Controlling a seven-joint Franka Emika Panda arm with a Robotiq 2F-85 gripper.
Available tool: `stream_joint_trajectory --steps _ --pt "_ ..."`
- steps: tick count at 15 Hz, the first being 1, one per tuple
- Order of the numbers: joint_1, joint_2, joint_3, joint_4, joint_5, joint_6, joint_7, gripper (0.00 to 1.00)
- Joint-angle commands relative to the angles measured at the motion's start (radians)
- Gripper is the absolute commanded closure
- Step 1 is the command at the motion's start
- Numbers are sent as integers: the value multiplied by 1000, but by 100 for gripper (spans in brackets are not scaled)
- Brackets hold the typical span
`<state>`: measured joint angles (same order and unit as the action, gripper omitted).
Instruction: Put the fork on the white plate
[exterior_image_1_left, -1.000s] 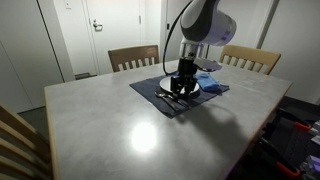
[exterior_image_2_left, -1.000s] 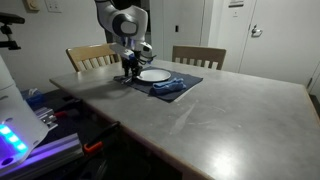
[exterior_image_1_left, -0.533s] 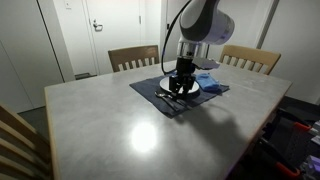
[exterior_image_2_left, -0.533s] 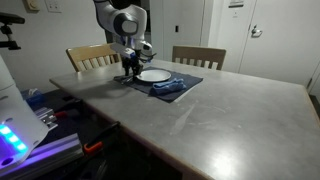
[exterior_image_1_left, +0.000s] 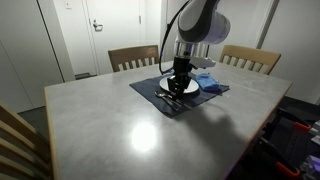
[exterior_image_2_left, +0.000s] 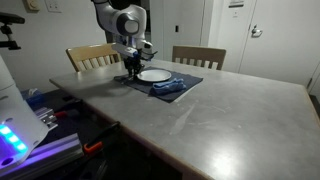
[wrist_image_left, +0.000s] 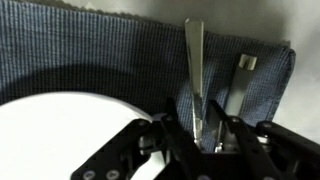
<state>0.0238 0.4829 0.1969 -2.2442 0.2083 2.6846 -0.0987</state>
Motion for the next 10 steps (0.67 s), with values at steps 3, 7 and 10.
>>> stream_joint_trajectory --steps 3,7,10 --pt "10 30 -5 44 -15 -18 2 59" --pt "12 34 -1 48 -11 -17 1 62" --pt "11 38 1 47 -7 -16 1 66"
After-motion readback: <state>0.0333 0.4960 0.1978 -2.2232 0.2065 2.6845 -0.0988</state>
